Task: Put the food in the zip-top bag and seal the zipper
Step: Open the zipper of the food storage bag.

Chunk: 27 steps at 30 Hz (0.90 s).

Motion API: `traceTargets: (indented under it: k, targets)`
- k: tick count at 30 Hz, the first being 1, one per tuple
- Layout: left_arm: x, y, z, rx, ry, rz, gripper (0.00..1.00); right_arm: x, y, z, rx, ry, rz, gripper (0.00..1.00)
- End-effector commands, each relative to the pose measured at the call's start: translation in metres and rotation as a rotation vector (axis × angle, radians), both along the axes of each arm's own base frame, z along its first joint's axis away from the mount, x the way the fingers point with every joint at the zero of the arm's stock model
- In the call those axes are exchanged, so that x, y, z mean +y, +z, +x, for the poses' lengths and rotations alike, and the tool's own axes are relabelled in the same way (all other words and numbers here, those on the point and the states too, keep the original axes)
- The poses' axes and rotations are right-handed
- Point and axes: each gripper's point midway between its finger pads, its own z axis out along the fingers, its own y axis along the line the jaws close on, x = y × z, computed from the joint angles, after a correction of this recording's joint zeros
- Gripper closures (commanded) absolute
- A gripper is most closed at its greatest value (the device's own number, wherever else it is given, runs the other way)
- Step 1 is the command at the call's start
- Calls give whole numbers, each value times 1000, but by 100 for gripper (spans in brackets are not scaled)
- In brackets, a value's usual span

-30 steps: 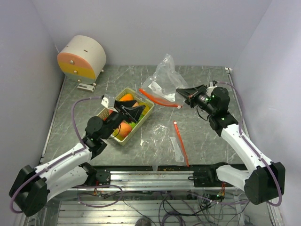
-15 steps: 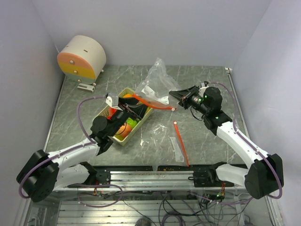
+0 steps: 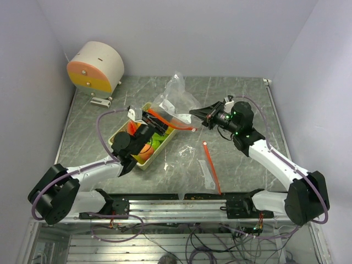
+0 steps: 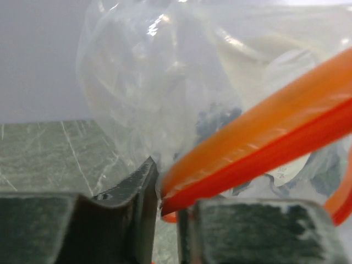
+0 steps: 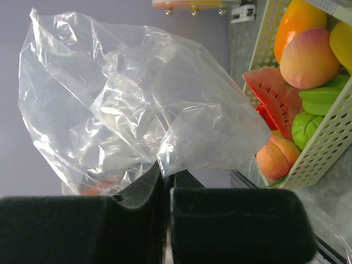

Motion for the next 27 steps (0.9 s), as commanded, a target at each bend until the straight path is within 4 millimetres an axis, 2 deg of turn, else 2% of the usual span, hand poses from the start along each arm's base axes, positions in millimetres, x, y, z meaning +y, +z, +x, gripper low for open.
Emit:
traceTargets:
  k: [1, 2, 3, 6, 7, 9, 11, 13, 14, 17, 19, 22, 26, 27]
  targets:
    - [1, 36, -3, -83, -2, -83, 82, 11, 3, -9, -10, 77, 22, 100]
    - [1, 37, -3, -83, -3, -87, 90, 12, 1, -9, -9, 78, 14, 100]
    - [1, 38, -4, -84, -7, -89, 93, 11, -2, -9, -6, 75, -1, 100]
    - [7, 43, -8, -78, 4, -75, 93, 1, -8, -5, -28, 24, -107, 89]
    - [8, 37, -5, -38, 21, -41, 93, -6, -7, -2, -56, -14, -167, 83]
    - [21, 41, -2, 20, 87, 12, 93, -22, 3, 5, -139, -80, -303, 67]
    - [31, 39, 2, 90, 144, 100, 93, -37, 26, 9, -267, -135, -460, 51]
    - [43, 32, 5, 183, 203, 185, 93, -57, 42, 9, -349, -221, -609, 35]
    - [49, 37, 5, 216, 230, 209, 93, -64, 48, 6, -387, -246, -669, 29]
    - [65, 26, 8, 341, 308, 314, 93, -68, 62, -5, -501, -259, -789, 18]
    - [72, 15, 10, 427, 347, 399, 93, -60, 65, -12, -560, -219, -839, 14]
    - [75, -8, 12, 534, 369, 531, 93, -29, 62, -25, -650, -89, -864, 13]
    - [64, -30, 17, 612, 347, 603, 93, 17, 64, -54, -786, 32, -854, 13]
    - [62, -32, 17, 619, 338, 603, 93, 23, 67, -59, -821, 38, -870, 13]
